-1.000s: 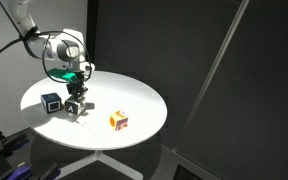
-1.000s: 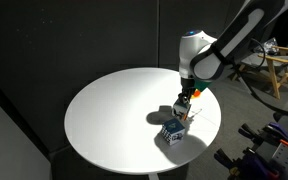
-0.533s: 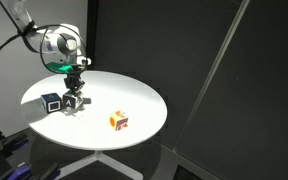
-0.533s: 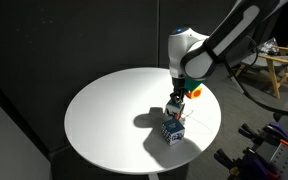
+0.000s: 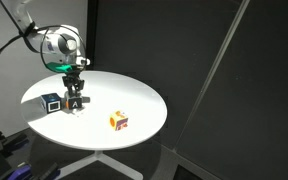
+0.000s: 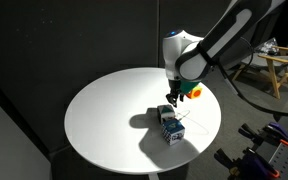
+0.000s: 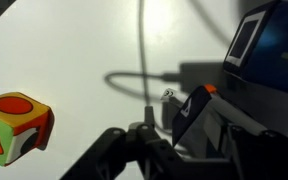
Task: Flip the block with a black and white image facing up and slide it to the left
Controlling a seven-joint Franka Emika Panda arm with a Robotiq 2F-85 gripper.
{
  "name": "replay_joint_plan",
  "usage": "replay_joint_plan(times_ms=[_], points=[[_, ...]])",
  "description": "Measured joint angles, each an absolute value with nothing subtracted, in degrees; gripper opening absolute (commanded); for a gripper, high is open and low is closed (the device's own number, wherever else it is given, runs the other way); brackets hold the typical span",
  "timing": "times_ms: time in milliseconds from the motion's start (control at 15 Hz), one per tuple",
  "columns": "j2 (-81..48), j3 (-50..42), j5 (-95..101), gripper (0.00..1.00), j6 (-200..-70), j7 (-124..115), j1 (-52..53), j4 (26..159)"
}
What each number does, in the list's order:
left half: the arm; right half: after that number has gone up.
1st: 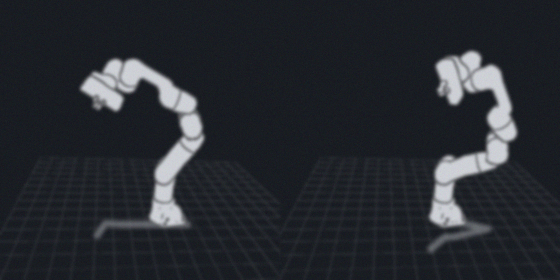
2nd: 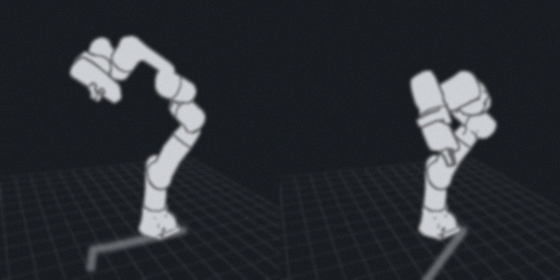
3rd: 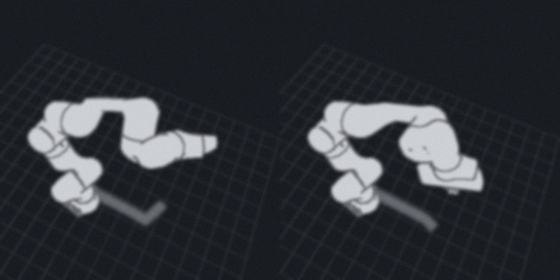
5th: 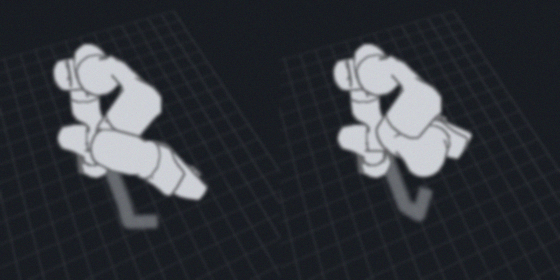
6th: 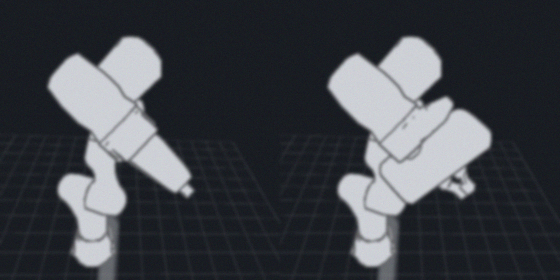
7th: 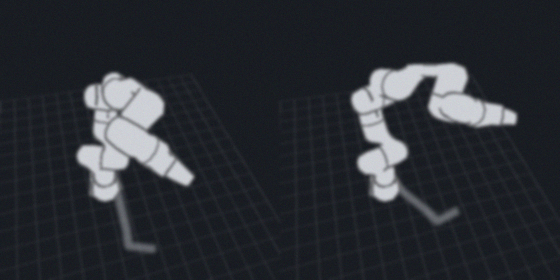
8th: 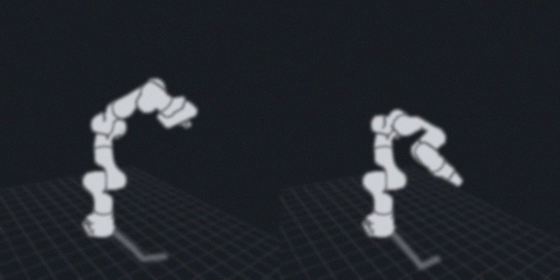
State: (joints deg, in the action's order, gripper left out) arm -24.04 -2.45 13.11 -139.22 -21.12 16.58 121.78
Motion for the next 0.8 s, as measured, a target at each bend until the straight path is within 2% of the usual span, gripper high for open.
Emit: replay_joint_plan(times_ms=[133, 800], points=[[-24.02, -2.46, 13.11, 0.99, -139.09, -21.12, 16.51, 121.84], [-17.69, -1.84, 12.86, 1.0, -140.38, -19.03, 12.67, 129.43]])
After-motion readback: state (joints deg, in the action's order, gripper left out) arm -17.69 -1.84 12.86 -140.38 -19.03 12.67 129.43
